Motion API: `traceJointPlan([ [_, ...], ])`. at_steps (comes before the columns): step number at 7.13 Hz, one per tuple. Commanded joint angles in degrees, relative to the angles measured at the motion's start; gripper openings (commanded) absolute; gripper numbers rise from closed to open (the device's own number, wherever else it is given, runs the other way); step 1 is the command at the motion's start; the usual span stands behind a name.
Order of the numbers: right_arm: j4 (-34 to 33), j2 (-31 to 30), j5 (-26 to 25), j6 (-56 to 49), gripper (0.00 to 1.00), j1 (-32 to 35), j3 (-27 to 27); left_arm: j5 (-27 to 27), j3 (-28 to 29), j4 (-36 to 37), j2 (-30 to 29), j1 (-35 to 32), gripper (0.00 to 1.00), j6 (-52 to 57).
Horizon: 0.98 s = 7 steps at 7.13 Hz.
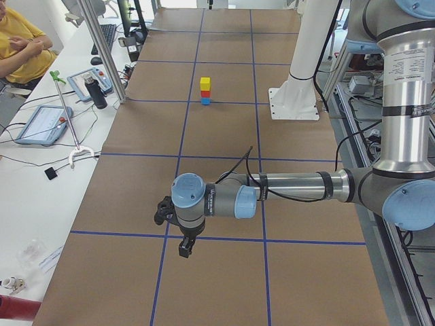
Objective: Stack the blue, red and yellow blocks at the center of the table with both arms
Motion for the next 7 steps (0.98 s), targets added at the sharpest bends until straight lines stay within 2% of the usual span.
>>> traceJointPlan([
  [1,-3.44,0.75,0.37,0.04,1.00,0.89,1.78,-0.04,0.18,0.24,-0.52,-0.13,1.00,-0.09],
  [2,-4.16,0.49,0.37,0.04,1.00,0.89,2.32,-0.04,0.79,0.50,-0.26,-0.13,1.00,-0.17],
  [4,-4.26,-0.13,0.37,0.04,1.00,0.98,2.41,0.05,0.18,5.66,-0.17,-0.39,1.00,-2.89],
  [7,-3.74,-1.45,0.20,-0.05,1.00,0.98,2.23,0.76,-0.60,4.99,-0.17,-0.39,1.00,-2.46],
])
